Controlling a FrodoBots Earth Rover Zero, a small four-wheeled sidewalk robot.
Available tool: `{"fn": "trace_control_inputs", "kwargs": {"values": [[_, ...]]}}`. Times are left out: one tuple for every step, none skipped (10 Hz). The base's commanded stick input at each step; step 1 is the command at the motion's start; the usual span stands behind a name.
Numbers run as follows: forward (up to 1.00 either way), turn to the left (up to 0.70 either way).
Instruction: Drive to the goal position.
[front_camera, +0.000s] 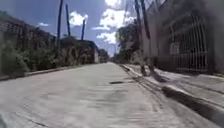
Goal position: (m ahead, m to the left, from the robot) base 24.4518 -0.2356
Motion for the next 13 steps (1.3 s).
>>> {"fn": "trace_control_inputs", "kwargs": {"values": [[1.00,0.00],[1.00,0.00],[1.00,0.00],[1.00,0.00],[1.00,0.00],[1.00,0.00],[1.00,0.00],[1.00,0.00],[1.00,-0.11],[1.00,-0.38],[1.00,-0.22],[1.00,0.00],[1.00,0.00]]}}
